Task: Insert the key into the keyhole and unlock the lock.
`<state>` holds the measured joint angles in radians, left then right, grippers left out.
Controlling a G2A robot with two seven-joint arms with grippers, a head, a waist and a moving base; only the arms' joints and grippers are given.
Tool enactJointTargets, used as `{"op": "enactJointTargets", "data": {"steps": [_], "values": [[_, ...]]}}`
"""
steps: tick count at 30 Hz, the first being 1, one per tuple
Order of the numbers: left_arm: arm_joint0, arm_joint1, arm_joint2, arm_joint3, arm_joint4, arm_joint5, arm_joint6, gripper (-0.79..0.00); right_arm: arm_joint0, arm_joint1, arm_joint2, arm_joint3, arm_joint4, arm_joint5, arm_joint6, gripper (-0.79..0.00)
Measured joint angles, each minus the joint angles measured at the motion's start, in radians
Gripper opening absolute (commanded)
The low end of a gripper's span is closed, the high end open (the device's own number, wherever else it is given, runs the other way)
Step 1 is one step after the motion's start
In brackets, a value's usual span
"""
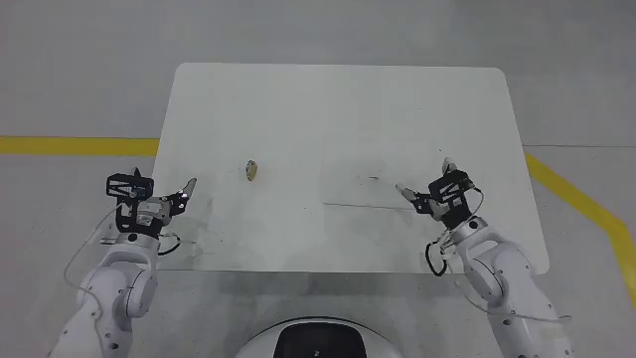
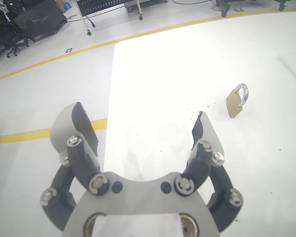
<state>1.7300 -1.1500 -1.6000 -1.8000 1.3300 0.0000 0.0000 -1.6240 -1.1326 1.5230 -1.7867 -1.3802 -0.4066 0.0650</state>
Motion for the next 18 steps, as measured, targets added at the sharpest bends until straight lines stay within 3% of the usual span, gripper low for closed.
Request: {"op": "enactJointTargets", "data": {"steps": [1, 3, 7, 11, 14, 18], "values": [[0.0, 0.0, 0.0, 0.0, 0.0, 0.0, 0.0, 0.0, 0.017, 0.003, -0.013, 0.004, -0.026, -0.045, 0.017, 0.0], [0.0, 0.0, 0.0, 0.0, 0.0, 0.0, 0.0, 0.0, 0.06, 0.006, -0.049, 0.022, -0.089, -0.121, 0.059, -0.172], [0.0, 0.0, 0.0, 0.0, 0.0, 0.0, 0.0, 0.0, 0.149, 0.002, -0.133, 0.063, -0.166, -0.166, 0.145, -0.188], [0.0, 0.0, 0.0, 0.0, 0.0, 0.0, 0.0, 0.0, 0.228, -0.002, -0.198, 0.083, -0.224, -0.194, 0.205, -0.265], [0.0, 0.0, 0.0, 0.0, 0.0, 0.0, 0.0, 0.0, 0.281, -0.006, -0.232, 0.106, -0.247, -0.201, 0.263, -0.397], [0.0, 0.0, 0.0, 0.0, 0.0, 0.0, 0.0, 0.0, 0.341, -0.011, -0.268, 0.138, -0.263, -0.214, 0.33, -0.413]]}}
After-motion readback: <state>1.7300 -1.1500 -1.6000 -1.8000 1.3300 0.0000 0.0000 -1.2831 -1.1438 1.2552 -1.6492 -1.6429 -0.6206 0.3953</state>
